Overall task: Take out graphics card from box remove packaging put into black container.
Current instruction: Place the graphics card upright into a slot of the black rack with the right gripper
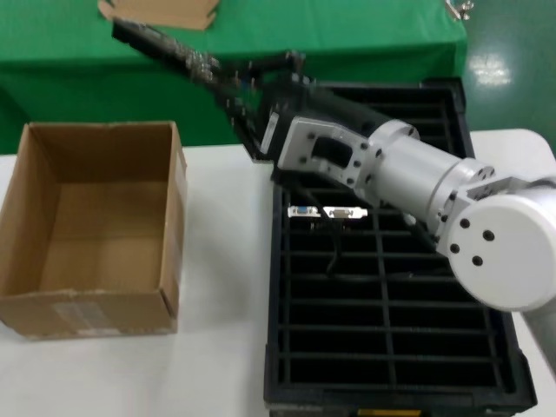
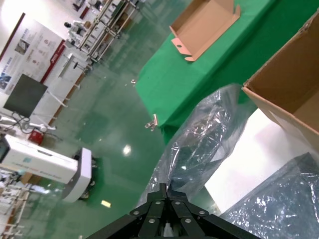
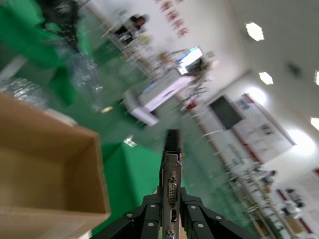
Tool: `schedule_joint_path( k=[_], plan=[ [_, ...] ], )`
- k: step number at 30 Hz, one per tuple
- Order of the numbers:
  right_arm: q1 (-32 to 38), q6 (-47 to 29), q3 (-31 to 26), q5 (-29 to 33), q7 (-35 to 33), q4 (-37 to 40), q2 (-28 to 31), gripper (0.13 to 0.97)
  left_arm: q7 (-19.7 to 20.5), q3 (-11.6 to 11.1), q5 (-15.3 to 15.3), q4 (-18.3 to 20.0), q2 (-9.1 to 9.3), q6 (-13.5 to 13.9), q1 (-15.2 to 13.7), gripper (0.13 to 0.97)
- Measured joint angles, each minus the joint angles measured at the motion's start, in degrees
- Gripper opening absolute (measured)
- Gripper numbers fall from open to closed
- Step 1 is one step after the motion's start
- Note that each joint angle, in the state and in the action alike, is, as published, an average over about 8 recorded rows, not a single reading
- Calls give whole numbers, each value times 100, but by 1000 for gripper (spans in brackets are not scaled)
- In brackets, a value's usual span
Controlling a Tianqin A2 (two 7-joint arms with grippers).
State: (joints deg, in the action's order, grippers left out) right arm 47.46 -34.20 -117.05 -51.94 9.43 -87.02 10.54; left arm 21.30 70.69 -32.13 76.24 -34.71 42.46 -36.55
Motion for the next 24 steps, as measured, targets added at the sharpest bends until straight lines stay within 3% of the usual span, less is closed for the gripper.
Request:
schedule_joint_path(
  k=[6, 10, 18, 24],
  plan=[
    [478, -1522, -276, 1202, 1389, -872, 246, 189, -1145, 384, -1467, -1517, -348, -659, -408, 139],
    [1032, -2562, -580, 1463, 2342, -1367, 521, 189, -2147, 673, -2508, -2561, -432, -951, -822, 139],
    [2155, -4417, -1362, 757, 3839, -2073, 1268, 189, -4064, 1220, -4287, -4479, -426, -1088, -1753, 139],
    [3035, -5297, -2003, -59, 4640, -2202, 1711, 189, -5635, 1205, -5249, -5803, -347, -874, -2435, 139]
  ],
)
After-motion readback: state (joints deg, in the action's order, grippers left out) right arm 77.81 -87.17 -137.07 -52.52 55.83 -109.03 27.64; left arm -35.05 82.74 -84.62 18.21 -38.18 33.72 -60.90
